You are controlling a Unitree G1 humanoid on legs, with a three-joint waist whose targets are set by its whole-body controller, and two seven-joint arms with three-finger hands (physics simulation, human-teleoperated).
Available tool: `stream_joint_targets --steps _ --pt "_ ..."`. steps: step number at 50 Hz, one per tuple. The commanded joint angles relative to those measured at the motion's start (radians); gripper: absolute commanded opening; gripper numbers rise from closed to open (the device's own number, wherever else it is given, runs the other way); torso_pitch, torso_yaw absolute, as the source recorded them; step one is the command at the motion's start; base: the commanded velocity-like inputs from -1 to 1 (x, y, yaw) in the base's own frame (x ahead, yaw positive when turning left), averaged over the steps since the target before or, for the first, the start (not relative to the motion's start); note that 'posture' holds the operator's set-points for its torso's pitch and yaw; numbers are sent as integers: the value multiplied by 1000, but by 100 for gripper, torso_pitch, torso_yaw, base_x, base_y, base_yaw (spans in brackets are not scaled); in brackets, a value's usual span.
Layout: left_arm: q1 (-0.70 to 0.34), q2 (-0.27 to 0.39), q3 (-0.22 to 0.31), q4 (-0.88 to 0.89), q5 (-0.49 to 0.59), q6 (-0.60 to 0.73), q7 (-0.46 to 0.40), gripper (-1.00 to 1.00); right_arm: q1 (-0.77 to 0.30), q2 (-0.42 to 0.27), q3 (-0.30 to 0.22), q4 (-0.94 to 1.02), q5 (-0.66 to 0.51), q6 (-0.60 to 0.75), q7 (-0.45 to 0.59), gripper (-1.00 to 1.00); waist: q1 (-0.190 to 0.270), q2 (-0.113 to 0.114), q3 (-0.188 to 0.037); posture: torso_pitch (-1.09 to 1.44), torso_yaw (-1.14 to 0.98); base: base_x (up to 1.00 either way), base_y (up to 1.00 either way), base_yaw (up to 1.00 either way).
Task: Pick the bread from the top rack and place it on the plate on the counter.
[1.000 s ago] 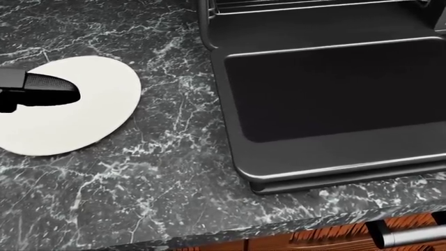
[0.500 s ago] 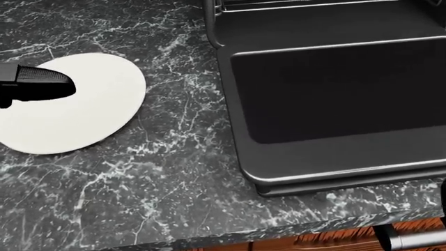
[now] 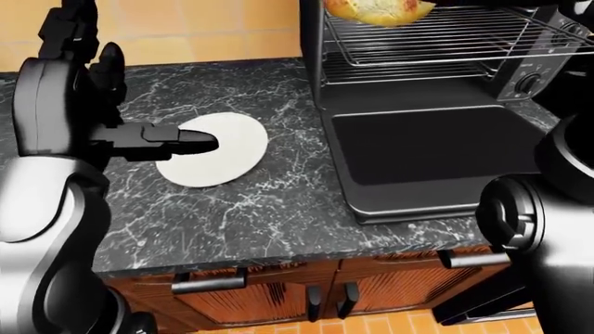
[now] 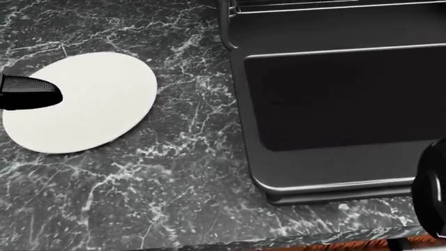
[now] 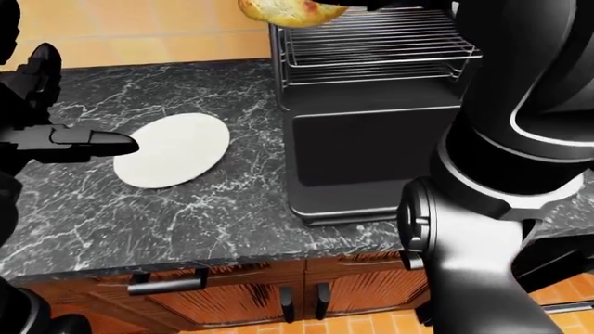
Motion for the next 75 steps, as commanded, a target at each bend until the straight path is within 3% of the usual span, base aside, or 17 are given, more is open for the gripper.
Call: stream_joint_targets --steps 1,8,44,56,65,75 --pt "-29 15 14 -17 -2 -25 7 100 -39 -4 -10 -14 -5 -24 -5 -100 5 2 -28 0 20 0 0 0" --pt "-39 22 0 -7 -8 -31 18 100 -49 1 -6 -8 -3 -23 -4 -100 47 4 -29 0 23 0 0 0" --pt "9 39 37 -31 -43 -39 31 100 -110 106 26 29 10 -27 -48 -100 307 40 -57 0 41 0 0 0" --pt "33 38 41 -39 -49 -53 35 100 -100 153 70 143 -20 -159 -67 -100 372 42 -67 0 47 0 0 0" --pt "40 34 42 -37 -43 -67 31 100 -56 239 79 277 -55 -316 -95 -100 415 42 -78 0 52 0 0 0" --pt "39 31 36 -38 -40 -65 30 100 -54 275 78 385 -60 -405 -109 -100 463 41 -84 0 57 0 0 0"
